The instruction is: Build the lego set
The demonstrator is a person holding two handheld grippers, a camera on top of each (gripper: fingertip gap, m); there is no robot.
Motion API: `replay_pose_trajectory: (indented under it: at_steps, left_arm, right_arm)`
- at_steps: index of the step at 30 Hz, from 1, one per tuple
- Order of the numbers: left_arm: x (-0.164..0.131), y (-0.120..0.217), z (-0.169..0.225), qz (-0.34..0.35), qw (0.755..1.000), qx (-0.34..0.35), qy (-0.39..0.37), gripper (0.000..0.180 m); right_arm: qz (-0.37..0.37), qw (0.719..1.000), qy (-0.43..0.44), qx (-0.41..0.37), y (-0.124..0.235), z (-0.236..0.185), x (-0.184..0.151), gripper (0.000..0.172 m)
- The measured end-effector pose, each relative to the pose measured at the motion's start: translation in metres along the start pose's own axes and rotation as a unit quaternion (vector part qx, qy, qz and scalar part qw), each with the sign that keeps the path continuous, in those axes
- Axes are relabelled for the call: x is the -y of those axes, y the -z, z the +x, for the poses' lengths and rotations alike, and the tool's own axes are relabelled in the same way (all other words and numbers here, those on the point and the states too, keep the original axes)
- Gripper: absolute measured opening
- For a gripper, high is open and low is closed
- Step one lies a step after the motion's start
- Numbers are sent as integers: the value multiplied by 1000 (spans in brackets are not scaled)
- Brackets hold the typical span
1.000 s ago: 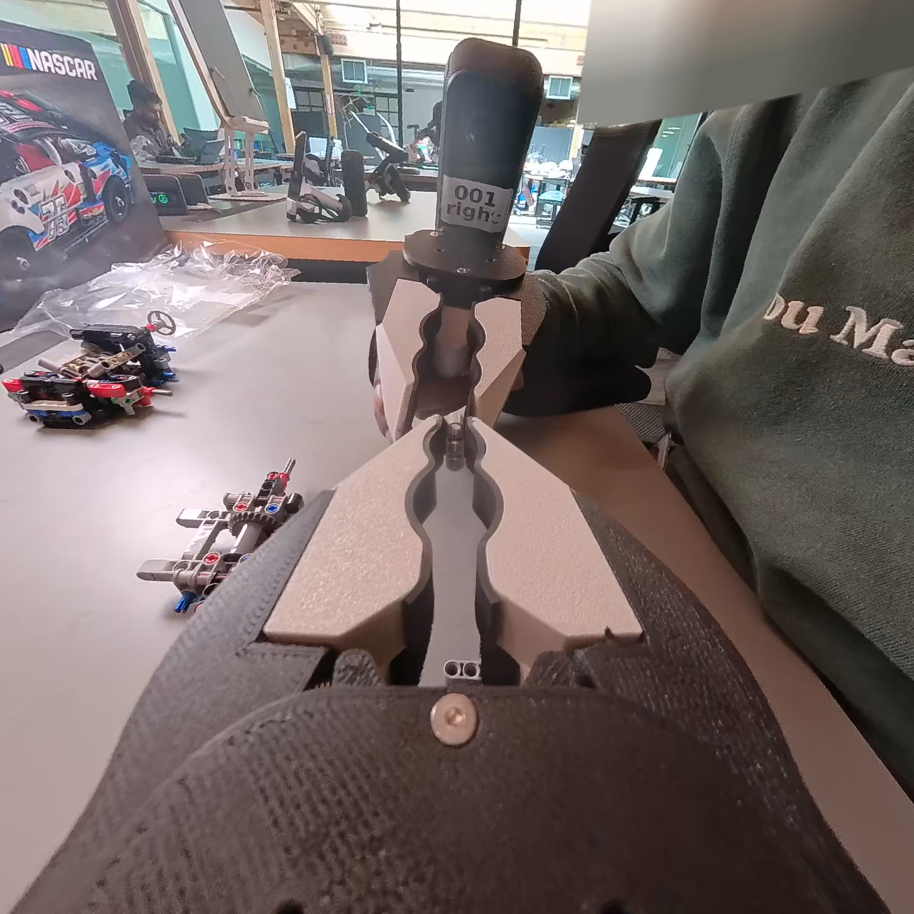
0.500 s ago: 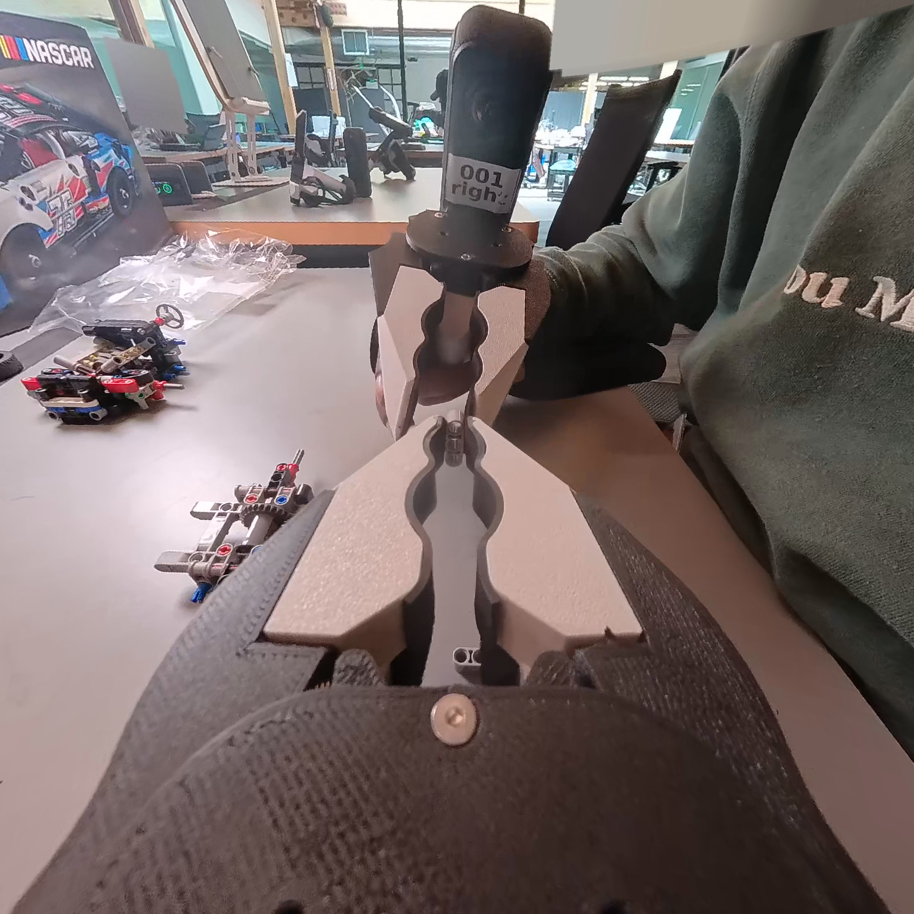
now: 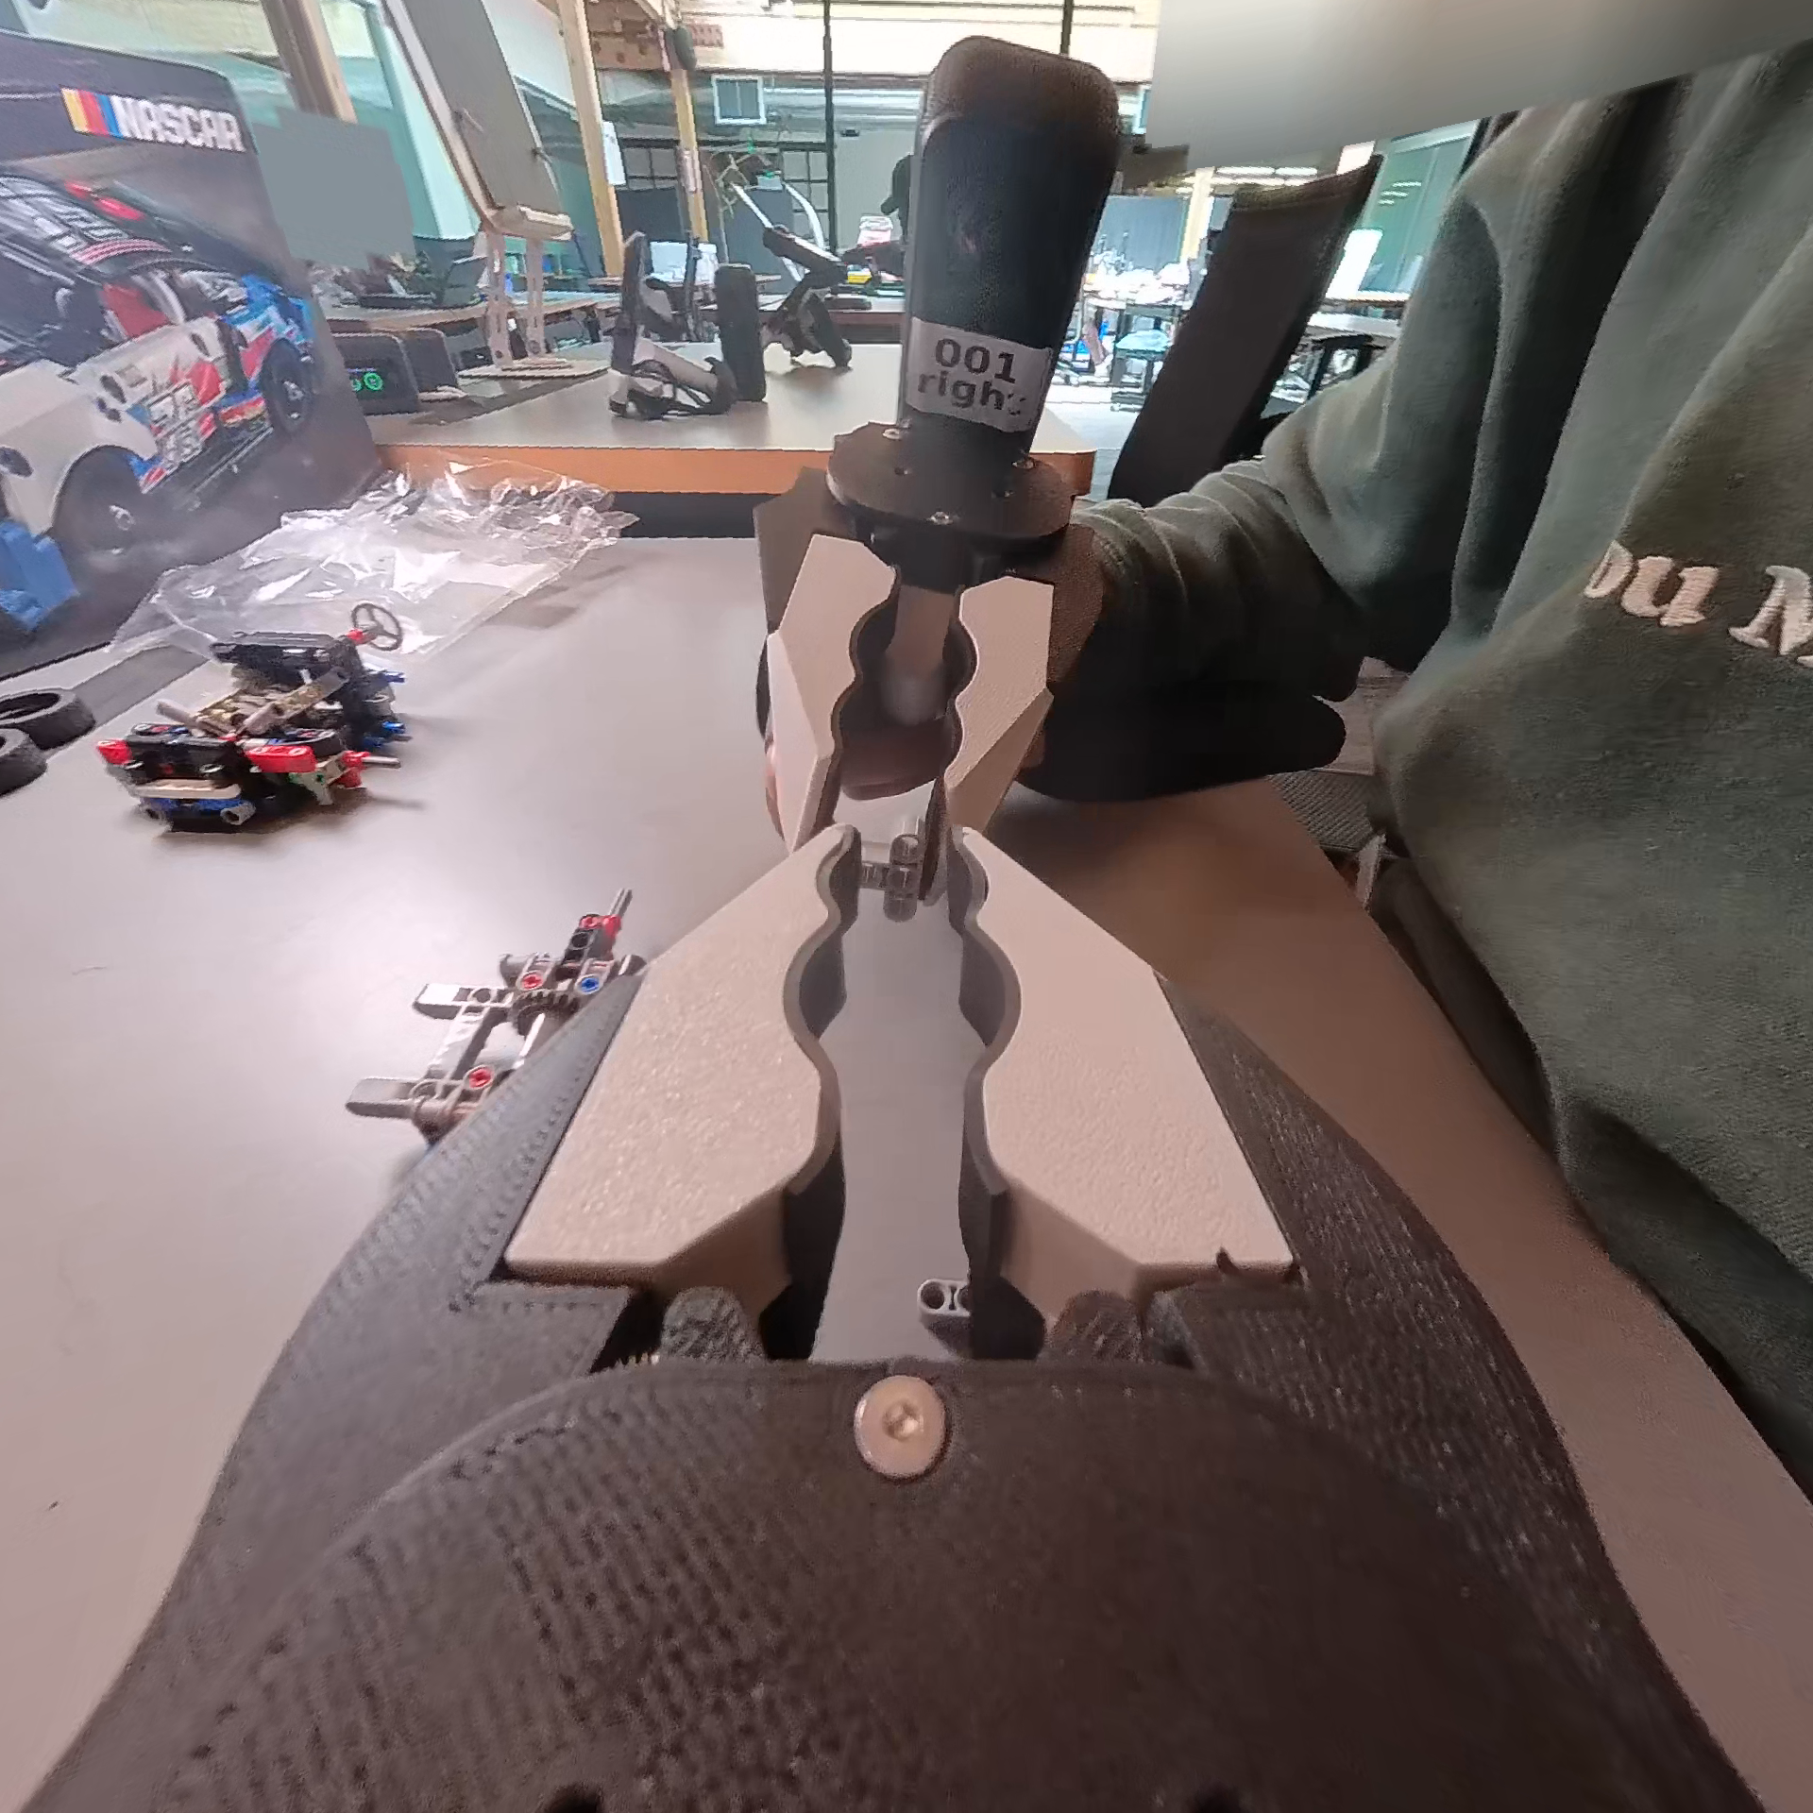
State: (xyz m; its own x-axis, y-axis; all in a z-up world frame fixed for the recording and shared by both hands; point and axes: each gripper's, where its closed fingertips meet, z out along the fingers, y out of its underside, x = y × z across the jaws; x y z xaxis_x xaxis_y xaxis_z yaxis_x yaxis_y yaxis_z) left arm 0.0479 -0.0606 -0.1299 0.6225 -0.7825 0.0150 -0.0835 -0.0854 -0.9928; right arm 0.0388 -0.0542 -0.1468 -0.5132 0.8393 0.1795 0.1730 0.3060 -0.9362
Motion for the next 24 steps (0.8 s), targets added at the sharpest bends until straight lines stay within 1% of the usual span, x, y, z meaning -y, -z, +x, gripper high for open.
replay_pose_trajectory:
  at_steps: [2, 3, 6, 9, 13, 17, 21, 24]
  left_arm:
    - [-4, 4, -14, -13, 999, 31, 7, 16]
    - [-10, 5, -24, -31, 998, 55, 11, 16]
    - [-41, 12, -51, -125, 985, 120, 1, 17]
    - [-64, 15, -62, -203, 968, 149, -27, 24]
    - [-71, 12, -71, -249, 951, 168, -73, 35]
    - [-68, 12, -81, -275, 939, 179, -102, 51]
    - [-68, 12, -90, -310, 935, 161, -59, 73]
    - [-68, 8, -94, -329, 935, 131, -32, 74]
  right_arm:
    - [-16, 1000, -1, -9, 5, 8, -7, 22]
    - [-23, 1000, -1, -15, 8, 14, -11, 22]
    - [-40, 999, -8, -26, 21, 28, -24, 22]
    - [-70, 997, -12, -30, 29, 37, -40, 22]
    - [-96, 995, -17, -26, 27, 38, -53, 22]
    - [-105, 994, -9, -27, 24, 35, -55, 22]
    - [-107, 994, -12, -33, 24, 38, -57, 22]
    - [-105, 994, -10, -39, 25, 41, -56, 22]
